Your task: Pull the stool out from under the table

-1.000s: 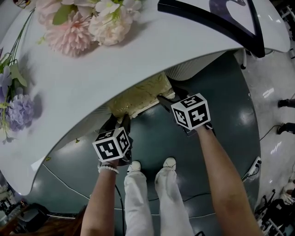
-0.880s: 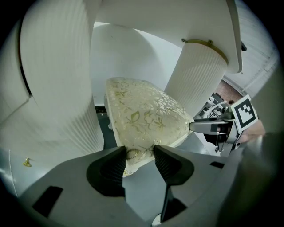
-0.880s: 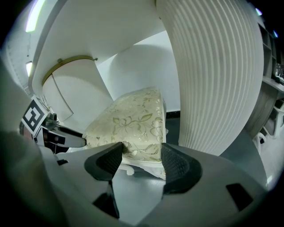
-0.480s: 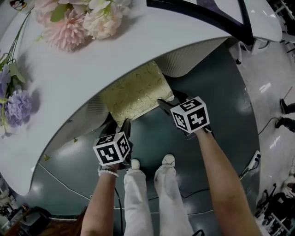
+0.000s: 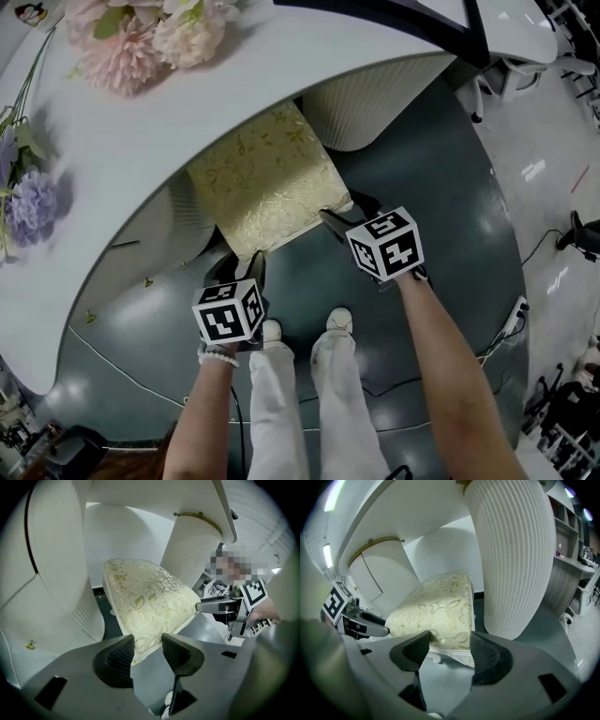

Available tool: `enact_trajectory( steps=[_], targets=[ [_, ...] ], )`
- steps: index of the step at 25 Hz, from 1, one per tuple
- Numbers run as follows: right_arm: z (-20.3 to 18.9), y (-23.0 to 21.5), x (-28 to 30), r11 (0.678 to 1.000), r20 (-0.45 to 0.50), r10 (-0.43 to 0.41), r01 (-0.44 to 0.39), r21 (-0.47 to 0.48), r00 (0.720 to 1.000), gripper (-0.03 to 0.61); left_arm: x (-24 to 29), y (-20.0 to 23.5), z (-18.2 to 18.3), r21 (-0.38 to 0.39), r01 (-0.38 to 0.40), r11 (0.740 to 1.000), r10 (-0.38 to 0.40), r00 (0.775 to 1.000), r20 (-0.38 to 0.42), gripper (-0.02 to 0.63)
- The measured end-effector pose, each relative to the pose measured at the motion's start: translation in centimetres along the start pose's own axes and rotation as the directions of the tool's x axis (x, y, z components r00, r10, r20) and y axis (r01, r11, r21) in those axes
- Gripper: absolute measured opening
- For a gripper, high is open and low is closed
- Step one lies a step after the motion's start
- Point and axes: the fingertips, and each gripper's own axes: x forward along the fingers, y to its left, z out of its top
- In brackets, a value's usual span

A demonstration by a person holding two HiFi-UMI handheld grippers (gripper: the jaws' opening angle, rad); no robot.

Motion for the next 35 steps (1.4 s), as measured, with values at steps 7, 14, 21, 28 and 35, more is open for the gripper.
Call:
enact_trajectory(
  steps=[7, 14, 21, 28, 35],
  targets=[
    [-1.8, 0.2, -1.5, 1.000, -0.004, -0.010, 0.010, 0.017, 1.000, 0.291, -0.6, -1.1, -1.7, 0.025, 0.012, 1.000, -0.011, 1.000, -0.020, 0.201],
    [-3.9, 0.5, -3.1, 0.999, -0.010, -0.025, 0.025, 0.040, 1.000, 0.290, -1.2, -2.4, -3.4, 0.061, 0.027, 0.998, -0.024, 0.998, -0.052, 0.199],
    [-6.0, 0.7, -4.7, 0.997, -0.012, -0.038, 0.039, 0.068, 0.999, 0.290, -1.7, -3.5, -5.1, 0.088, 0.049, 0.995, -0.042, 0.996, -0.079, 0.195],
    [-7.8, 1.1, -6.1, 0.994, -0.016, -0.056, 0.057, 0.094, 0.998, 0.290, -2.2, -4.3, -6.4, 0.126, 0.071, 0.989, -0.058, 0.992, -0.108, 0.192],
    [-9.8, 1.4, -7.7, 0.989, -0.020, -0.077, 0.079, 0.129, 0.997, 0.288, -2.7, -5.4, -7.8, 0.170, 0.100, 0.980, -0.076, 0.987, -0.139, 0.189]
  ],
)
